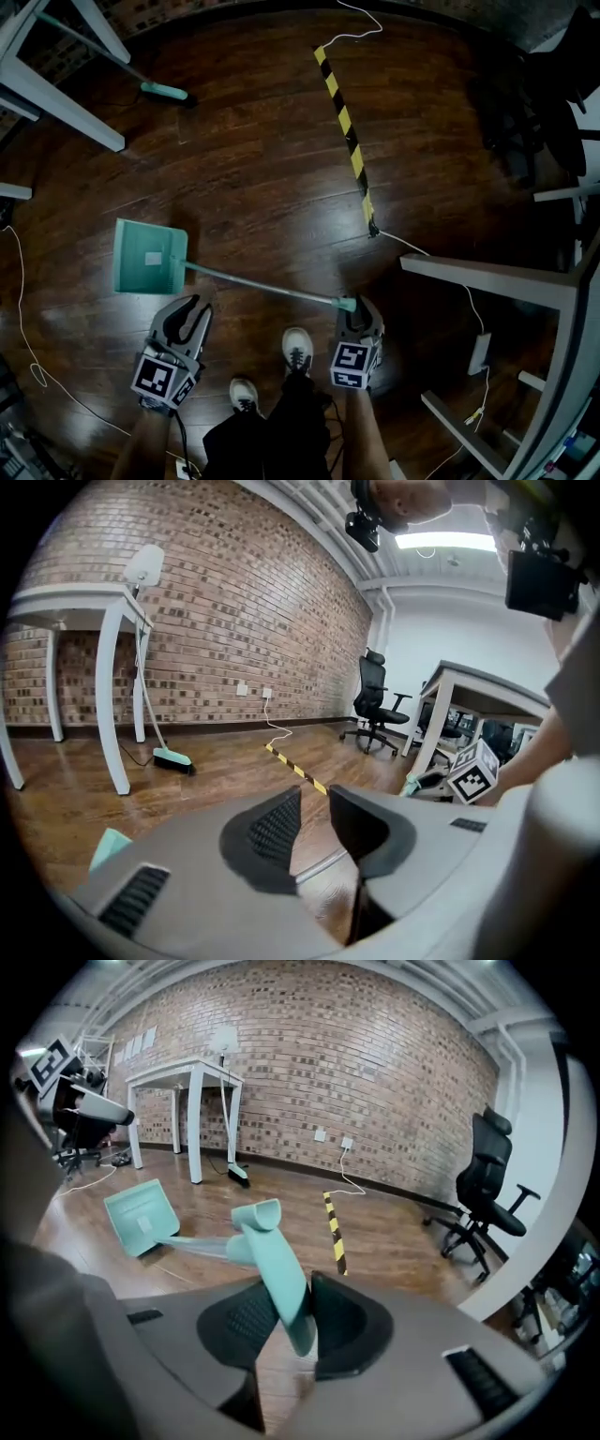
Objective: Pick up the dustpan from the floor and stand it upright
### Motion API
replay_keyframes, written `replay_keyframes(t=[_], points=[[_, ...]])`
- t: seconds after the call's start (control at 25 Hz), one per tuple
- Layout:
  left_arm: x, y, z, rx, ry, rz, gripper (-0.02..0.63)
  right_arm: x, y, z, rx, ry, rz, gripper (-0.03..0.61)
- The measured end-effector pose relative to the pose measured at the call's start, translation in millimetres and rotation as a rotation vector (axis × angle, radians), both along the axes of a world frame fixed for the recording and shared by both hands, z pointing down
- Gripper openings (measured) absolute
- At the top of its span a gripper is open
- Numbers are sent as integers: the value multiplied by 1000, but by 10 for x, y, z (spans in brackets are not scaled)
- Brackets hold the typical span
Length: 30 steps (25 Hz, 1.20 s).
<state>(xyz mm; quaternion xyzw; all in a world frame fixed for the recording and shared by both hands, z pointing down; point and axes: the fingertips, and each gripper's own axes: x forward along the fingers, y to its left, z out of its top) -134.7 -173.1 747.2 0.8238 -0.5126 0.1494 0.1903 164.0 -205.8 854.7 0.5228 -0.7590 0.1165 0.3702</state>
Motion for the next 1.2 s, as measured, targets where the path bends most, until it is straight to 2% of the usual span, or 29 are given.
replay_keyframes(t=[0.2, 0.48, 0.64, 0.96, 1.2], points=[[-78, 120, -556, -16, 10, 3, 110, 46, 56, -534, -31, 47, 71, 91], [-151, 166, -1127, -59, 55, -31, 110, -106, 8, -1279, -10, 124, 57, 94], [-247, 216, -1306, -45, 41, -36, 110, -114, 56, -1591, 2, 173, 59, 98], [-292, 216, -1545, -58, 46, -58, 109, -362, 20, -2159, 52, 327, -41, 103], [-258, 229, -1838, -69, 46, -64, 109, -927, -45, -2580, 115, 399, -127, 127]])
